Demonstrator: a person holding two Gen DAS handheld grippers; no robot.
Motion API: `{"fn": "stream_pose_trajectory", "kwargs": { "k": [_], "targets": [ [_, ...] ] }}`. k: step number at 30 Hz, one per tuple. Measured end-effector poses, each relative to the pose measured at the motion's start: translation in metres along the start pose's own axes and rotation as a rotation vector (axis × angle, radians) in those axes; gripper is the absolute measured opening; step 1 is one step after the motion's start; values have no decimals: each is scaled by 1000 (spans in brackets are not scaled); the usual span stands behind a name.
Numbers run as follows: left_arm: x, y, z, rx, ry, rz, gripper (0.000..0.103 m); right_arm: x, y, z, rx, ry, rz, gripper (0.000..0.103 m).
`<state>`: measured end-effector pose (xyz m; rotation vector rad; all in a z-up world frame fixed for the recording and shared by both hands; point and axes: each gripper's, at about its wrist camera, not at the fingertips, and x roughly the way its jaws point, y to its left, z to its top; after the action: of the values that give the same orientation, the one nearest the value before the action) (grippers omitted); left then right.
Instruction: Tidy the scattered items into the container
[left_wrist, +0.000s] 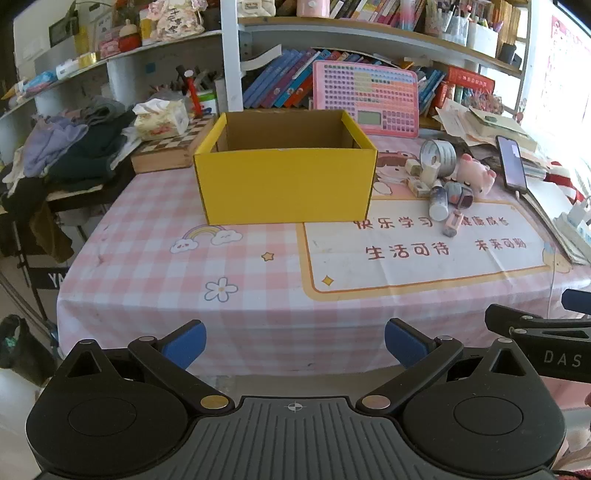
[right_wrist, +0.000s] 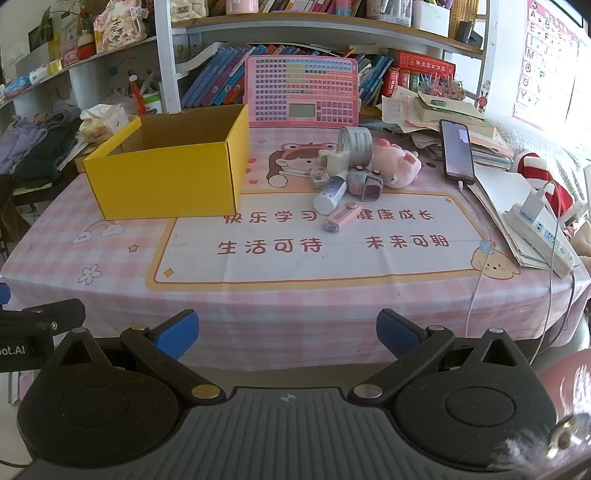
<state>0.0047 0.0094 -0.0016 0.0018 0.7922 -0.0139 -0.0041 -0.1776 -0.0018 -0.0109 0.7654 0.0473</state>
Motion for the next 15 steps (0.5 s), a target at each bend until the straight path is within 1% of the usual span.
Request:
{"fn": "stream_pose_trajectory", "kwargs": {
  "k": [15],
  "targets": [
    [5,0,3,7,6,-4,103,3,5,2,-2,6,3,103]
  ]
}}
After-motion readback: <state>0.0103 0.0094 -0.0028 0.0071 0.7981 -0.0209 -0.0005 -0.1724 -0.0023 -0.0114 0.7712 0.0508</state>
